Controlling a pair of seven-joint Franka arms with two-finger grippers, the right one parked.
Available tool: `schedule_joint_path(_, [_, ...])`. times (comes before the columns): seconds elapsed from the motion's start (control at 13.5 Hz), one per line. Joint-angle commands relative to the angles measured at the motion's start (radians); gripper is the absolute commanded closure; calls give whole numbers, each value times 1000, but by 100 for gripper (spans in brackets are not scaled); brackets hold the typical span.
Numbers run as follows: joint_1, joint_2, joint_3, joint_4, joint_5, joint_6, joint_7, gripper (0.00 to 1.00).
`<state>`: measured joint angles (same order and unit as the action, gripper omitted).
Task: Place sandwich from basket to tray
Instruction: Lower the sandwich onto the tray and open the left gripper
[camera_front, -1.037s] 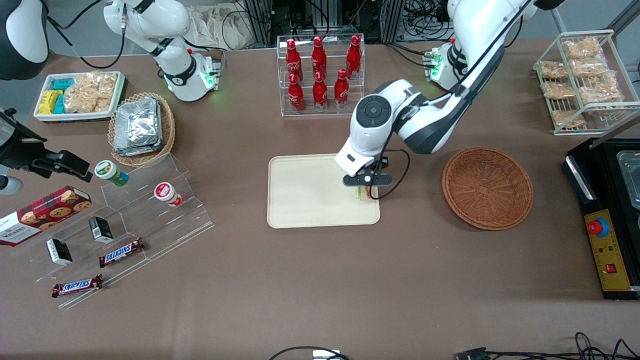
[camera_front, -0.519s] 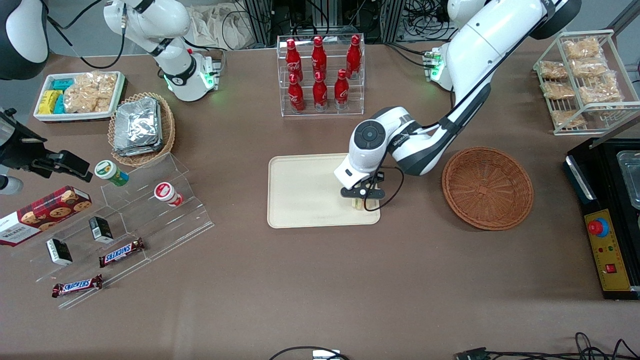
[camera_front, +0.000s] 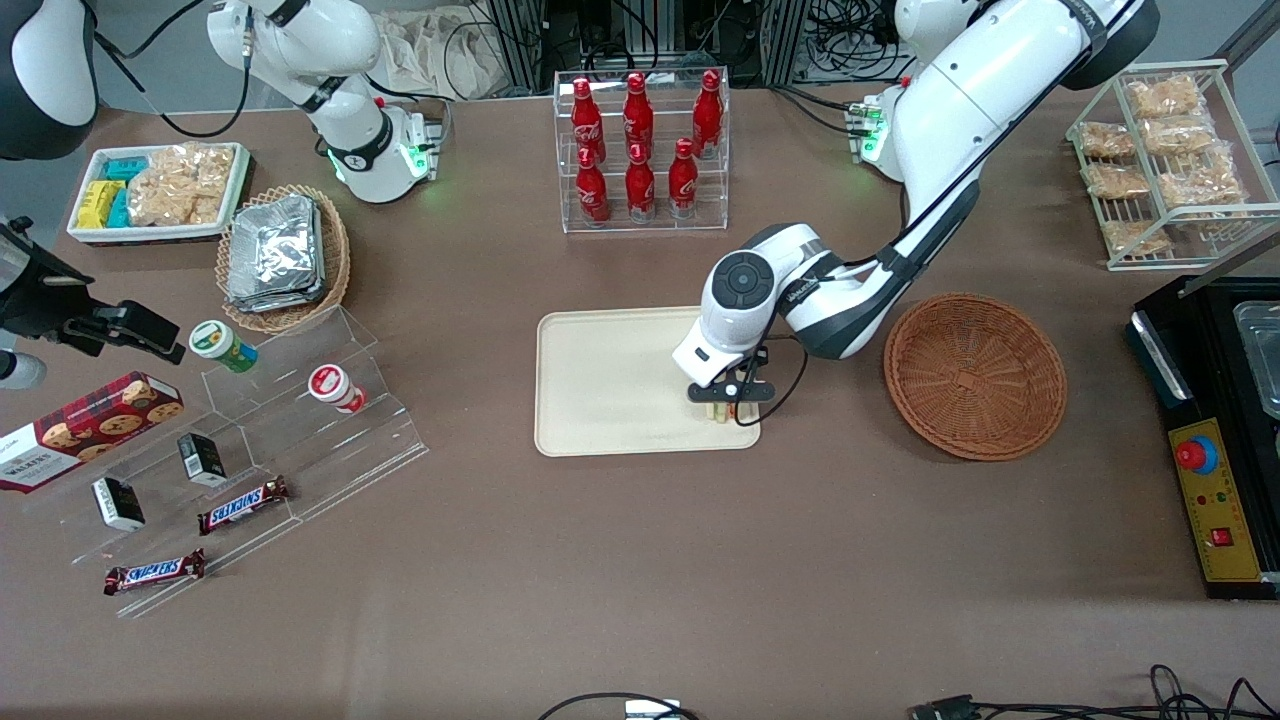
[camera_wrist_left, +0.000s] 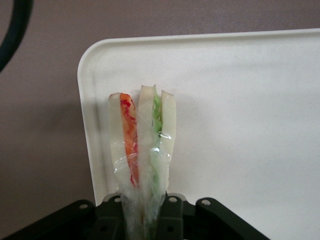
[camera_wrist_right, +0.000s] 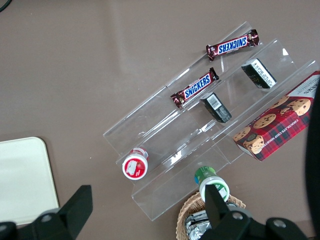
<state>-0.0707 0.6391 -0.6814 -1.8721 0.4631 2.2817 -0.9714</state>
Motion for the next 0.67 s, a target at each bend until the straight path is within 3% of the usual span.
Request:
schedule_joint_path(0.0, [6, 5, -6, 7, 15, 9, -29, 0])
schedule_joint_path(0.59, [9, -25, -9, 24, 5, -50, -43, 0])
